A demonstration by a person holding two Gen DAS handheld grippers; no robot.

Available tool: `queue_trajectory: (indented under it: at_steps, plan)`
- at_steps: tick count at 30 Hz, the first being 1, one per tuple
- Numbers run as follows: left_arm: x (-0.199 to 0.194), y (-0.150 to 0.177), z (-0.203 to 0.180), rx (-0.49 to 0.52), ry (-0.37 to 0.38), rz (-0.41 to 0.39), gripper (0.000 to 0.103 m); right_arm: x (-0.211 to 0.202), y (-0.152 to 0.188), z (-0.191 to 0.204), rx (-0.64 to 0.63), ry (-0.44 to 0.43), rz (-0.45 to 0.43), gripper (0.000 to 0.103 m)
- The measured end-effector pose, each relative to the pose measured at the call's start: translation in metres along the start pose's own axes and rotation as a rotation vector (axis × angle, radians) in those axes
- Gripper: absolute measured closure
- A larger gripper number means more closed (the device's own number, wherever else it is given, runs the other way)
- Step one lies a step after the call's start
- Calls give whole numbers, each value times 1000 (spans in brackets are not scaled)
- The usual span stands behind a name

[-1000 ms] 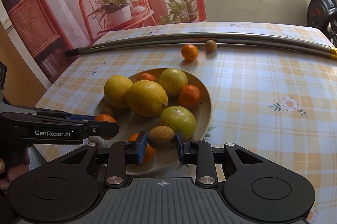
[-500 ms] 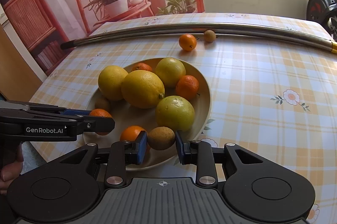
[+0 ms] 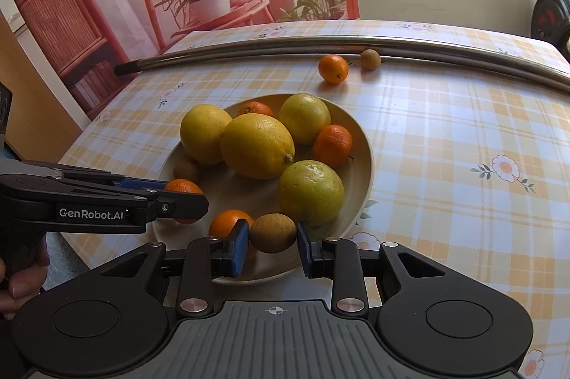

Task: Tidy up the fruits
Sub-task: 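Open the left tool over the plate while the right tool releases the kiwi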

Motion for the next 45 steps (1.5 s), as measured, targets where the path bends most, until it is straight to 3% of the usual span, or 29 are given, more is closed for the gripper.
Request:
queue_trajectory:
  at_steps: [33,45]
  plan:
    - [5,4,-2,2,12,30,64,-1,1,2,-11,-10,10,72]
    - [-7,-5,-4,2,25,-24,63,-1,1,0,-3,-4,10,72]
Point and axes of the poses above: each gripper's, at about its wrist camera, not at the fingertips, and x roughly the way its jaws point, z to its left, y to its underside, the point moved 6 cm from there along x, roughly the way its jaws point
